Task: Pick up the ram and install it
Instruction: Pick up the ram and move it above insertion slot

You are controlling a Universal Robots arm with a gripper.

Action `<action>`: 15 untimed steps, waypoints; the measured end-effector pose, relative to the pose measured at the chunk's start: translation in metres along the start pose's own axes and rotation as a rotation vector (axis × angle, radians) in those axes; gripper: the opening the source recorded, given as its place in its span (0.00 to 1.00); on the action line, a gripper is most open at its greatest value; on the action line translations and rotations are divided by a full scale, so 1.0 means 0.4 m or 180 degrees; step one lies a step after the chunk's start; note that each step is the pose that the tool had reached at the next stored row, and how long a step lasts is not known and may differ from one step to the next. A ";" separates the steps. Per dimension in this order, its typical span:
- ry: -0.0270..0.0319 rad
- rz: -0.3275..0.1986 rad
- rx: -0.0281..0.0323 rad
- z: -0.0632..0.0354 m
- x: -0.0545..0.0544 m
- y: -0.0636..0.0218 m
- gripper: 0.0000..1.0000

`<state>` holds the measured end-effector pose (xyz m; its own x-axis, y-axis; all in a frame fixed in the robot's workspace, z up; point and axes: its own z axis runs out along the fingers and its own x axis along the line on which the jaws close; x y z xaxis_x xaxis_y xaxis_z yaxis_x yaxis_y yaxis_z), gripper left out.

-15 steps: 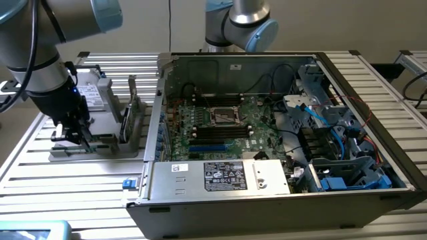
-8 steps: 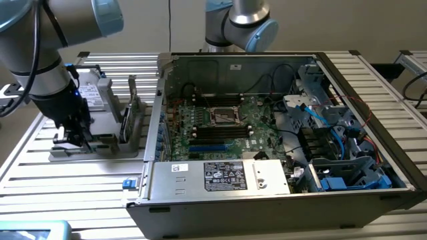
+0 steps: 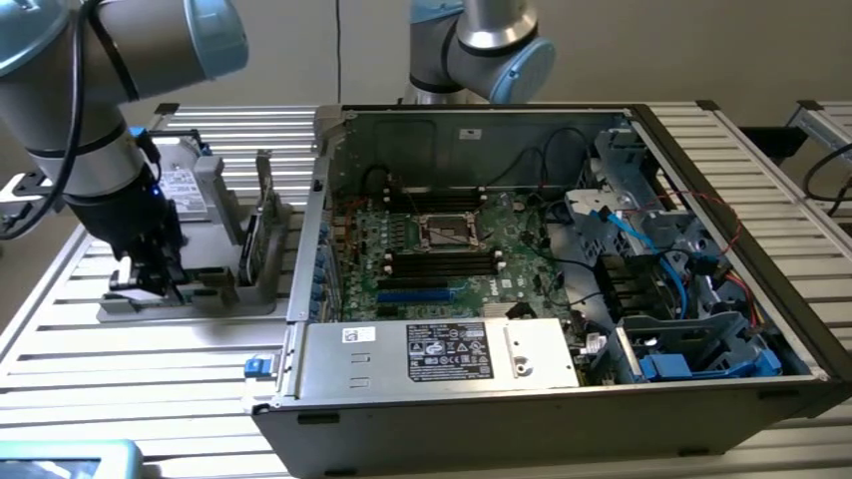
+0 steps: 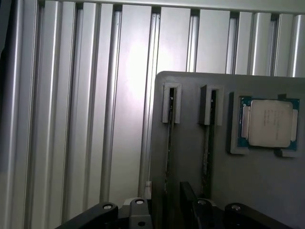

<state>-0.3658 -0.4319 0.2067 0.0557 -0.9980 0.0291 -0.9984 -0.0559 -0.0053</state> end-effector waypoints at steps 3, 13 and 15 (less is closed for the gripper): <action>0.0000 0.0005 -0.0001 0.004 0.000 0.000 0.36; -0.0012 0.0108 -0.0015 0.013 -0.001 0.000 0.36; -0.0019 0.0114 -0.0016 0.016 -0.001 0.000 0.36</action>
<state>-0.3659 -0.4319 0.2004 0.0200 -0.9995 0.0230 -0.9998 -0.0201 -0.0012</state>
